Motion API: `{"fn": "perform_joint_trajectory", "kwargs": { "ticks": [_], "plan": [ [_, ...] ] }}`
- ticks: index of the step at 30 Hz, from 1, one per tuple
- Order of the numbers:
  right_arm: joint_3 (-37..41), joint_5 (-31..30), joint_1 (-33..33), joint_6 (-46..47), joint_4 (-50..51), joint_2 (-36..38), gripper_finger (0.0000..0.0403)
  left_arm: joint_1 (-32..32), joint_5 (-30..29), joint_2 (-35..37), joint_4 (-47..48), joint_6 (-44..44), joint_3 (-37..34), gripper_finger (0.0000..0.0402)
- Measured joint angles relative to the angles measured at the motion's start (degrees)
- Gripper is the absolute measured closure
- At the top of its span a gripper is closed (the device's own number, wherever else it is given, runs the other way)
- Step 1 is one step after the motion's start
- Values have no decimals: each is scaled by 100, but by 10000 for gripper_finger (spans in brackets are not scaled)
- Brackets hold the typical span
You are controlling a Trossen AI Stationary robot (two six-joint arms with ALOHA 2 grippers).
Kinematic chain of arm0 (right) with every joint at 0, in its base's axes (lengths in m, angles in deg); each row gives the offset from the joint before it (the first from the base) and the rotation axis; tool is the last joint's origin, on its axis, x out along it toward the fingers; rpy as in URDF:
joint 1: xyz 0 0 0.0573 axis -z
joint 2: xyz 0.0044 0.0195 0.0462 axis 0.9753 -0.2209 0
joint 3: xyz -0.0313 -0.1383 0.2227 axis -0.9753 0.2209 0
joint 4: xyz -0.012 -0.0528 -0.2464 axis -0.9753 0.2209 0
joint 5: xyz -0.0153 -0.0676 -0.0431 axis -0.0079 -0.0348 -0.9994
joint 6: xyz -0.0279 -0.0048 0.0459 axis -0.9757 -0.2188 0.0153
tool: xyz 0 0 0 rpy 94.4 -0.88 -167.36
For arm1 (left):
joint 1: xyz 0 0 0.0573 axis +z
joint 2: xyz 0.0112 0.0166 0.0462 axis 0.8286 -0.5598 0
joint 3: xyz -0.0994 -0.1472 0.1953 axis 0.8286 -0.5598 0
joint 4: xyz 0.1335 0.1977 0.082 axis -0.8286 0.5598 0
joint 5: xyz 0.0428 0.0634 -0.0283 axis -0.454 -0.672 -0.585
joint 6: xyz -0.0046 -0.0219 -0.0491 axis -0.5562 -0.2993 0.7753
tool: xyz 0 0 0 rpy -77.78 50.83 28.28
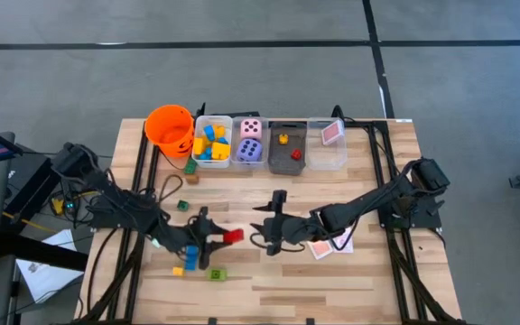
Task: Pick & Place Toys
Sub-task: Put the red game piece into the black bin
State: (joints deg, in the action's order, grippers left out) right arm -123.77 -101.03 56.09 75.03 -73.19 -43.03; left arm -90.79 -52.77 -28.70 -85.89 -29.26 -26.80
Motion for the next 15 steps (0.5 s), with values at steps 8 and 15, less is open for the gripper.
{"fn": "perform_joint_trajectory", "kwargs": {
  "ticks": [8, 15],
  "plan": [
    [0, 496, -187, -1719, -377, -2, 192, 293, 994, 807, -15, 157, 0, 267],
    [0, 632, -410, -2081, -943, -4, 203, 413, 1366, 922, -3, 415, 0, 267]
  ]
}}
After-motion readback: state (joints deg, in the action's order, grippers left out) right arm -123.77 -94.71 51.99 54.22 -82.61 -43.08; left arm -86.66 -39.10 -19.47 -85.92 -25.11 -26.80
